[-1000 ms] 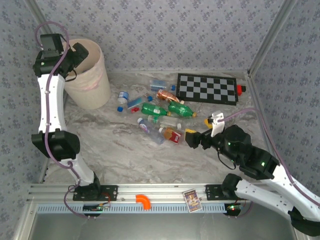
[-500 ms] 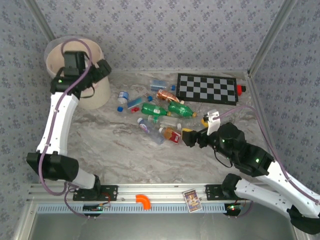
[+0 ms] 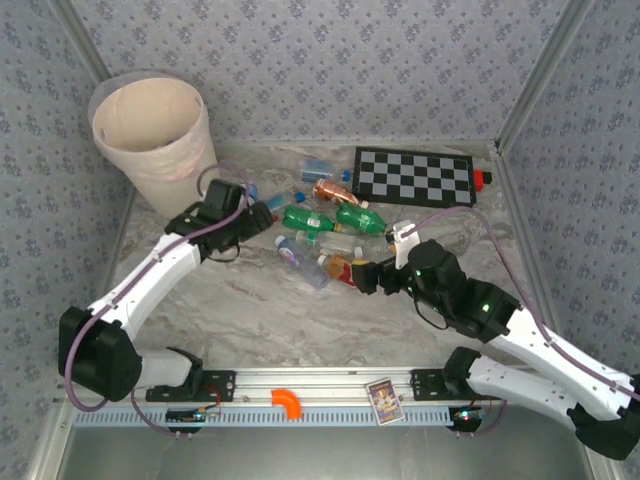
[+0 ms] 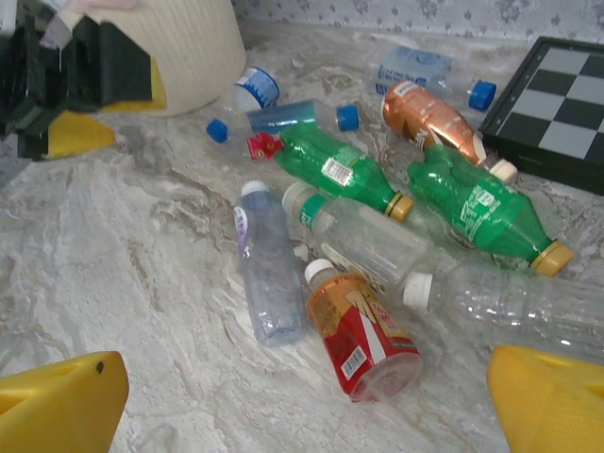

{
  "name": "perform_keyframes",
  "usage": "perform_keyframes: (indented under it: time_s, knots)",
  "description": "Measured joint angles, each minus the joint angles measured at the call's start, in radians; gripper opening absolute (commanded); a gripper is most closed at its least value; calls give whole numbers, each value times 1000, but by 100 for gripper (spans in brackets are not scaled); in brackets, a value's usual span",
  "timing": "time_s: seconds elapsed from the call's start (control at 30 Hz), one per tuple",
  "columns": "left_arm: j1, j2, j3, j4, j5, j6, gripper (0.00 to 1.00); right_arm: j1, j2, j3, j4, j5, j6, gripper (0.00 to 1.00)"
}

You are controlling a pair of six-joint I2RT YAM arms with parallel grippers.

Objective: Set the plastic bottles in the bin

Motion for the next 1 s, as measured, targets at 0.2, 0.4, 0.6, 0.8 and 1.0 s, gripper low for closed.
perform_keyframes:
  time_s: [0.2, 0.4, 0.6, 0.8, 1.0]
  knots:
    - [-3, 39, -34, 48, -31, -4, 91, -3, 16, -5, 18, -9, 1, 99]
    - [42, 137, 6, 73, -49, 91, 82, -4, 48, -21, 57, -38, 17, 99]
    - [149, 261, 51, 106, -17, 238, 75, -4, 111, -22, 86, -70, 26, 99]
    - [185, 357, 132, 150, 24, 345, 70, -4, 189, -10, 113, -105, 26, 99]
    - [188, 493, 272, 193, 30, 412, 71, -3, 229, 16, 127, -134, 26, 99]
